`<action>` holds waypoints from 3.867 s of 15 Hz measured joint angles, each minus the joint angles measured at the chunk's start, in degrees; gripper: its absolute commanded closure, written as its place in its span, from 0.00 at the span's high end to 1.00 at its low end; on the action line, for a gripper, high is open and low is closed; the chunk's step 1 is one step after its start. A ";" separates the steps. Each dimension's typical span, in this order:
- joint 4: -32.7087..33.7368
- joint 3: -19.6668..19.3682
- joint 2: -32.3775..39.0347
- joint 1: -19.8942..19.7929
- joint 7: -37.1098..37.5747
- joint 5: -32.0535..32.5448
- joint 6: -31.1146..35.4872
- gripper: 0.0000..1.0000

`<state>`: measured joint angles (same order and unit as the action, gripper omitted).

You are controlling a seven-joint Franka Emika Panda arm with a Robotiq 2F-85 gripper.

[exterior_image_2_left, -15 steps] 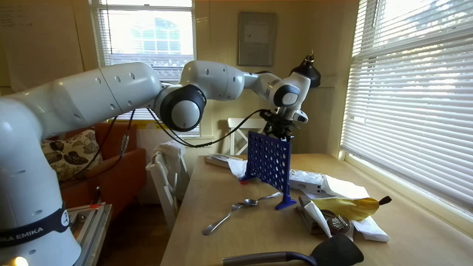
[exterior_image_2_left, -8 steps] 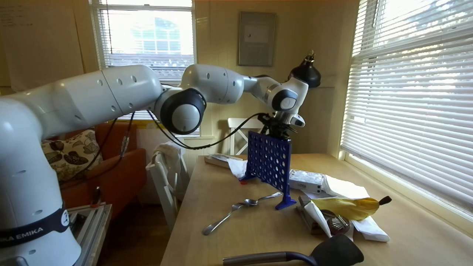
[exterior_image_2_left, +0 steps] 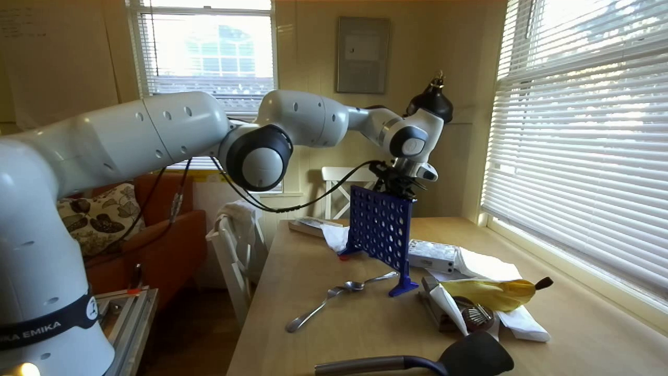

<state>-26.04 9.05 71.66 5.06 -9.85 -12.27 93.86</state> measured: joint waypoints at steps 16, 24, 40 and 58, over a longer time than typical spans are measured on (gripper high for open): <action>-0.07 0.77 1.17 -2.08 -0.05 -0.03 -3.04 1.00; -0.05 1.09 1.24 -2.15 -0.02 -0.08 -3.86 1.00; 0.73 2.86 -0.52 -2.67 -0.82 -0.52 1.52 1.00; -0.11 2.01 3.15 0.83 0.80 -0.15 18.40 1.00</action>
<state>-26.15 11.05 74.81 5.90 -9.05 -12.42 112.26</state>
